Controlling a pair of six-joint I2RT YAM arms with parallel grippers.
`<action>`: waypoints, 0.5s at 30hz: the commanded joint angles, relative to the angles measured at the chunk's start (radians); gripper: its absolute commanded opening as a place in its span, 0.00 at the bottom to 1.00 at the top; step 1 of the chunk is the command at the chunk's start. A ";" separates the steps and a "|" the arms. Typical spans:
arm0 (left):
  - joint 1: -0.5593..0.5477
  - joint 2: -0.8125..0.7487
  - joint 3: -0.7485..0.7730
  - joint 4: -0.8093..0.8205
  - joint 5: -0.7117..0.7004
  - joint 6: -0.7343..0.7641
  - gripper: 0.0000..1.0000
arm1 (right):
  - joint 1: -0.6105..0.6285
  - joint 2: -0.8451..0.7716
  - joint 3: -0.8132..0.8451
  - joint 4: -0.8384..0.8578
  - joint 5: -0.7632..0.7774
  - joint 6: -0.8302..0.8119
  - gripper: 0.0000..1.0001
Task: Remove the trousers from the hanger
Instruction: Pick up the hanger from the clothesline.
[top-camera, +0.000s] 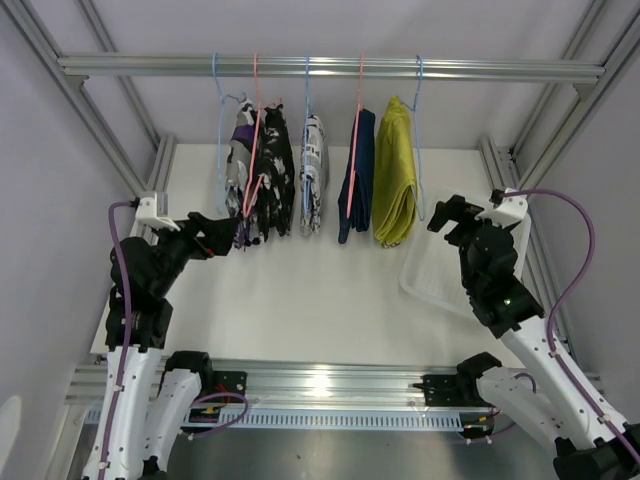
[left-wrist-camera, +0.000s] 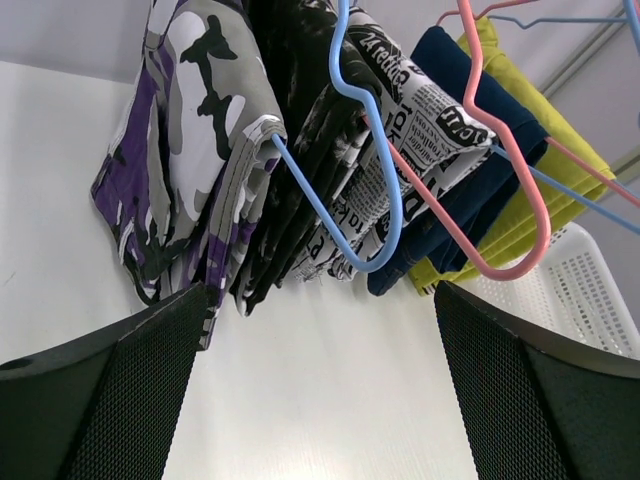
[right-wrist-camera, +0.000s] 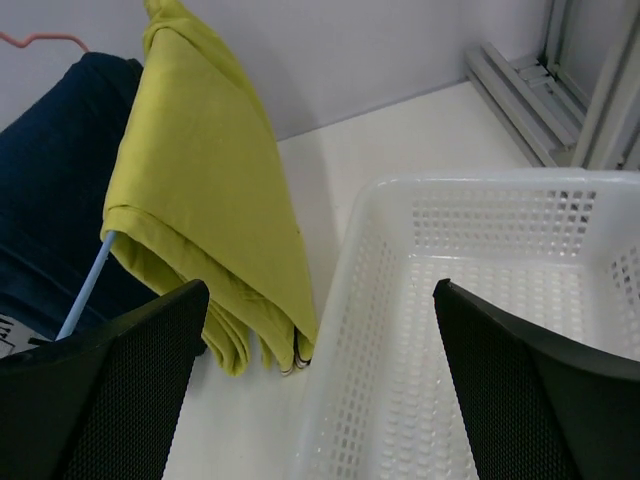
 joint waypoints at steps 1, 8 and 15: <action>0.017 -0.014 0.011 0.044 -0.009 -0.034 1.00 | 0.047 -0.041 0.059 -0.074 0.201 0.114 1.00; 0.017 -0.029 0.002 0.061 -0.128 -0.118 0.99 | 0.133 0.083 0.224 -0.245 0.411 0.010 0.99; 0.047 0.000 0.011 -0.013 -0.268 -0.199 0.99 | 0.164 0.130 0.441 -0.413 0.115 -0.108 1.00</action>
